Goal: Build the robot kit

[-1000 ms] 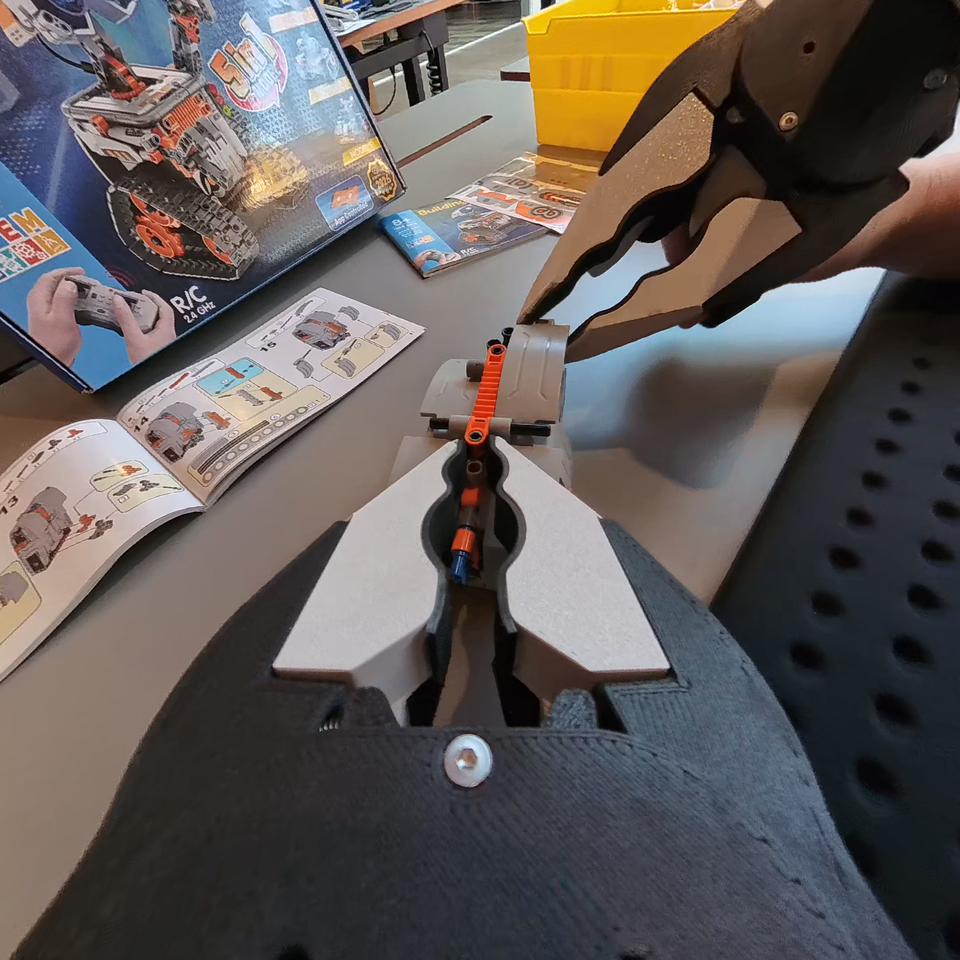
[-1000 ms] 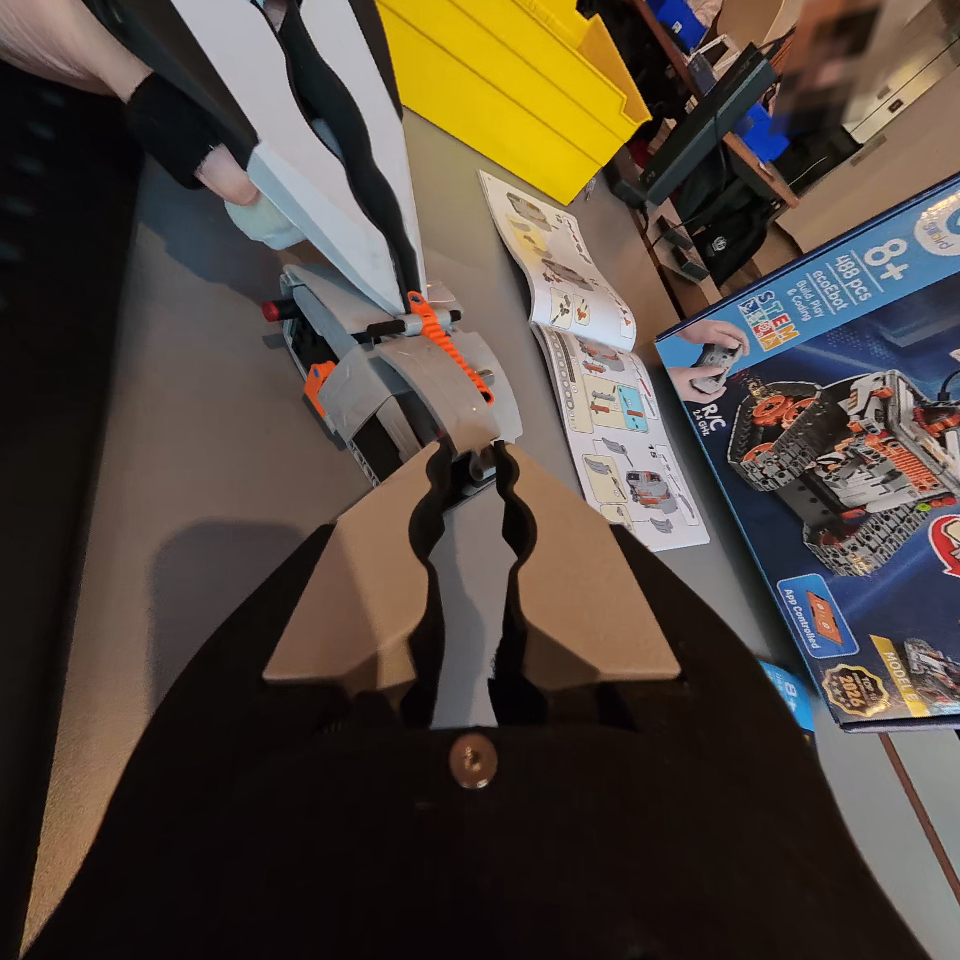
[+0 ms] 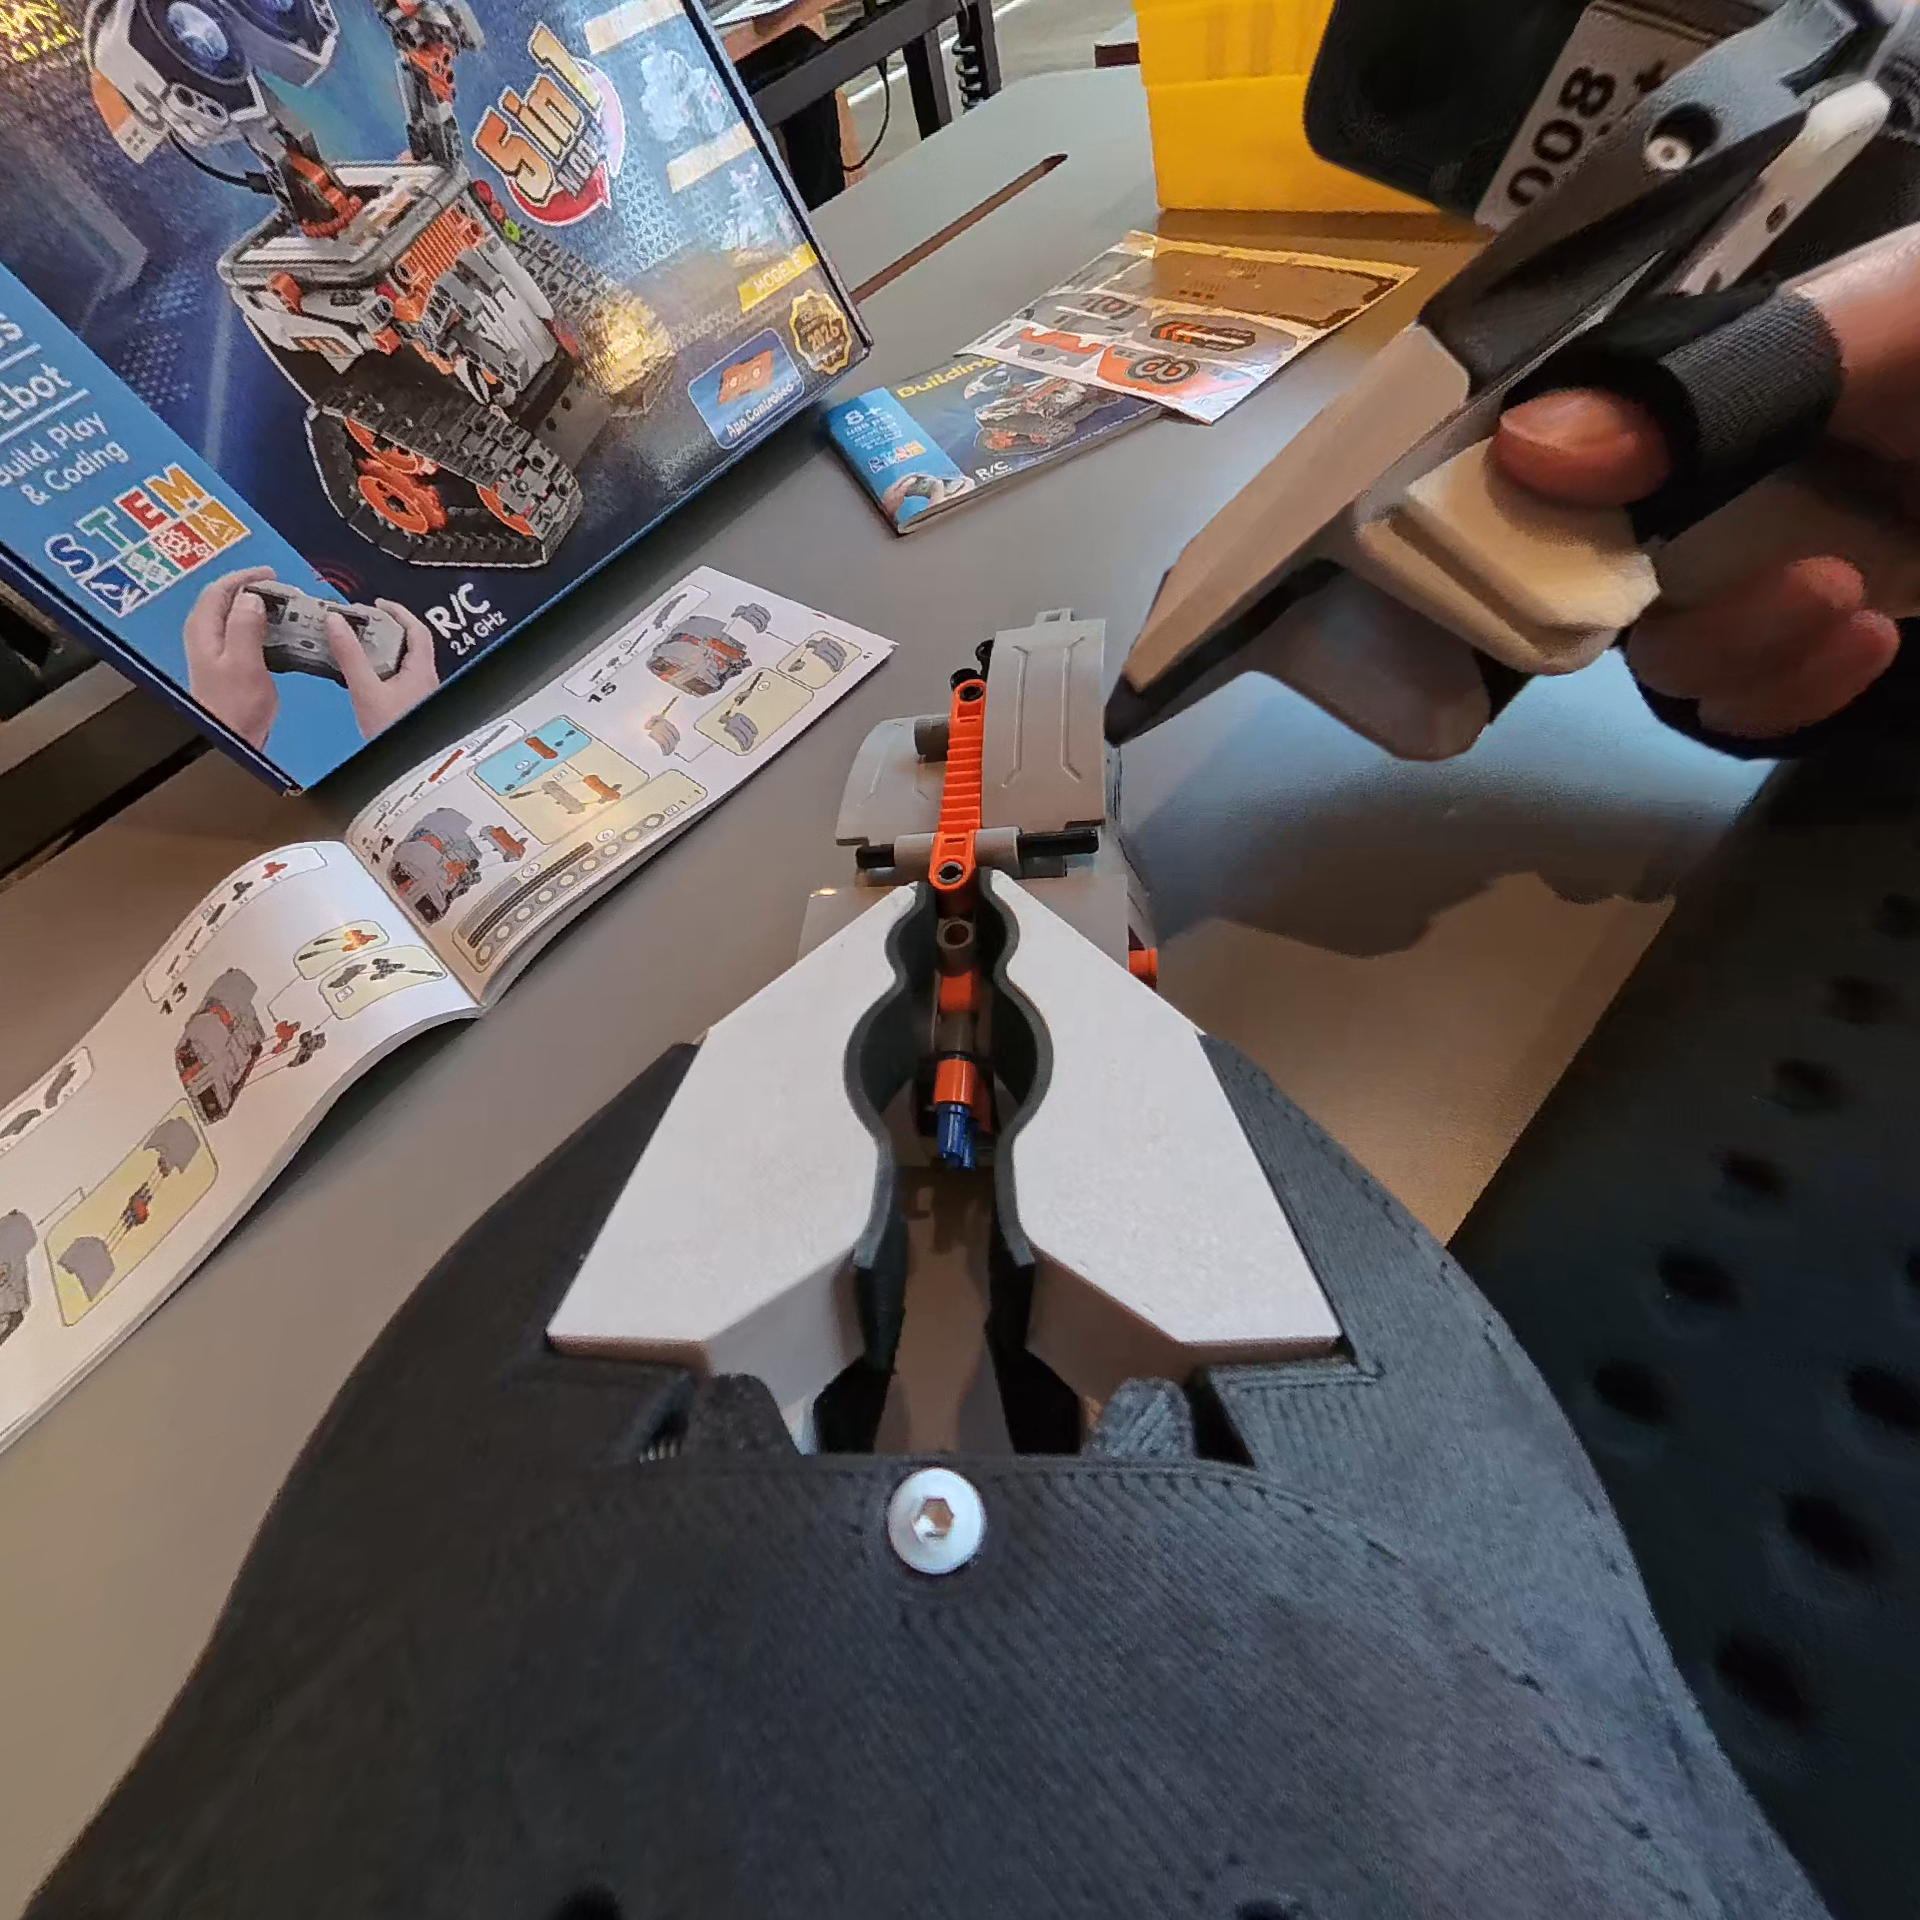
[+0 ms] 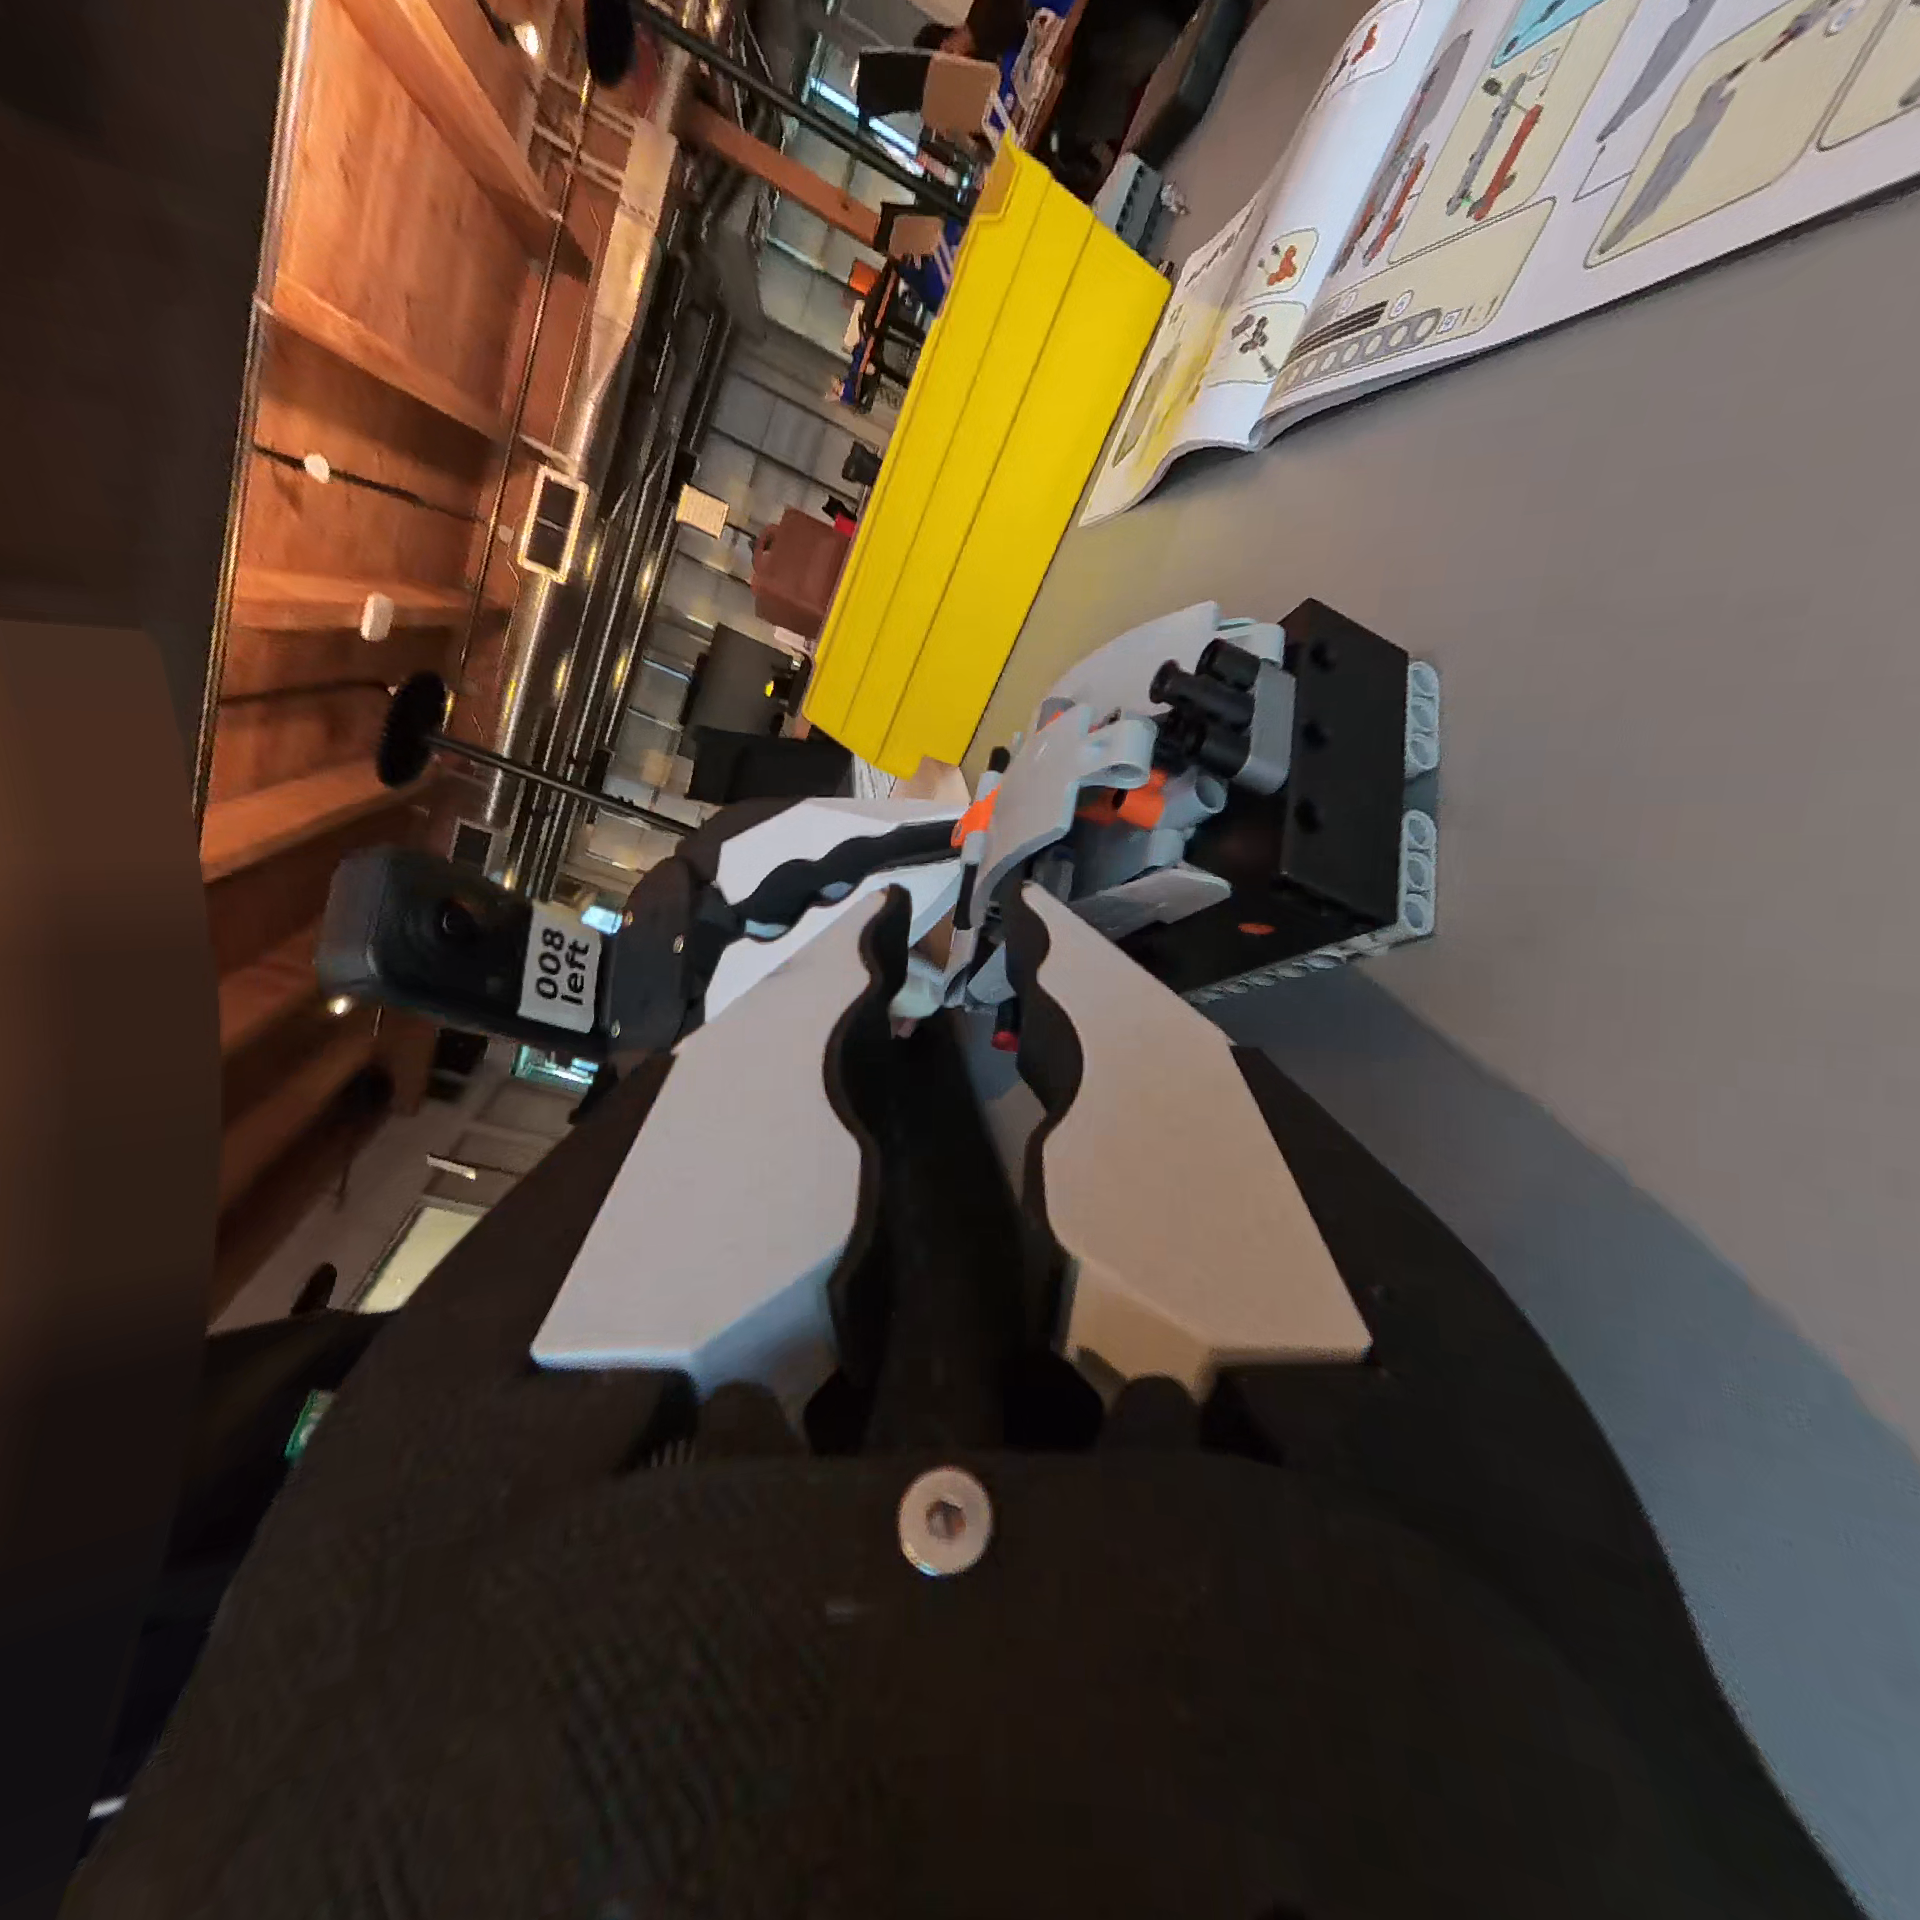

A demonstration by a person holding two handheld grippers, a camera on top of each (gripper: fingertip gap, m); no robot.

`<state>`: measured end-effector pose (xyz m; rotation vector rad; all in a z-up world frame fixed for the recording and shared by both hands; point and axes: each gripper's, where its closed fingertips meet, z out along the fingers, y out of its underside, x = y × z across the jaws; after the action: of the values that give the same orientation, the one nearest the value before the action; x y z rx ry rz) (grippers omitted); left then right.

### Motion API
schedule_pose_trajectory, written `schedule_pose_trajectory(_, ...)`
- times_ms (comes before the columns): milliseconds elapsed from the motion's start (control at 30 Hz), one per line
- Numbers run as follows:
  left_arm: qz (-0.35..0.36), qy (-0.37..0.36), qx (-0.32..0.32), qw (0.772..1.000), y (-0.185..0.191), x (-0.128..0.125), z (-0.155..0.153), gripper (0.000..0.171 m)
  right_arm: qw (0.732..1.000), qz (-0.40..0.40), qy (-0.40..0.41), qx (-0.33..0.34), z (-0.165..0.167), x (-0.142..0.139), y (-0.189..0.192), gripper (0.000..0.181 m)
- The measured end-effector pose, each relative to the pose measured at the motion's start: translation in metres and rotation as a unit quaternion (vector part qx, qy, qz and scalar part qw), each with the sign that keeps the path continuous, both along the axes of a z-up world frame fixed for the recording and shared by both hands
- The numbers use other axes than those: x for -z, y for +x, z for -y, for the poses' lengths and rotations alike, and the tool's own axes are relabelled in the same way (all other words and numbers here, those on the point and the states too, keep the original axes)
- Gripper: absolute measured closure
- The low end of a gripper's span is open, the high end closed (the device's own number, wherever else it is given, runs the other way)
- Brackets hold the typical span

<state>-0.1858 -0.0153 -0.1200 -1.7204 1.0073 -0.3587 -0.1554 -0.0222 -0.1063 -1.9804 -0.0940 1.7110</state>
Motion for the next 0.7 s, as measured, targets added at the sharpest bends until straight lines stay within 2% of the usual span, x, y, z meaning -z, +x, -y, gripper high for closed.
schedule_pose_trajectory(100, -0.002, 0.001, -0.001, 1.000, 0.002, 0.000, 0.000, 0.167, 1.000, -0.007, -0.006, 0.025, -0.007, 0.003, -0.003, 0.166)
schedule_pose_trajectory(267, -0.005, 0.010, 0.003, 1.000, 0.004, 0.000, 0.001, 0.167, 0.999, -0.035, -0.029, 0.010, -0.009, 0.006, -0.014, 0.180)
schedule_pose_trajectory(567, -0.014, 0.024, 0.016, 0.999, 0.004, -0.001, 0.001, 0.167, 0.998, -0.053, -0.041, -0.002, -0.009, 0.007, -0.013, 0.180)
schedule_pose_trajectory(600, -0.012, 0.028, 0.012, 0.999, 0.003, -0.002, -0.001, 0.164, 0.998, -0.053, -0.040, -0.002, -0.010, 0.007, -0.013, 0.180)
schedule_pose_trajectory(700, -0.003, 0.043, -0.009, 0.999, -0.003, -0.011, -0.009, 0.140, 0.997, -0.058, -0.042, -0.003, -0.010, 0.007, -0.013, 0.180)
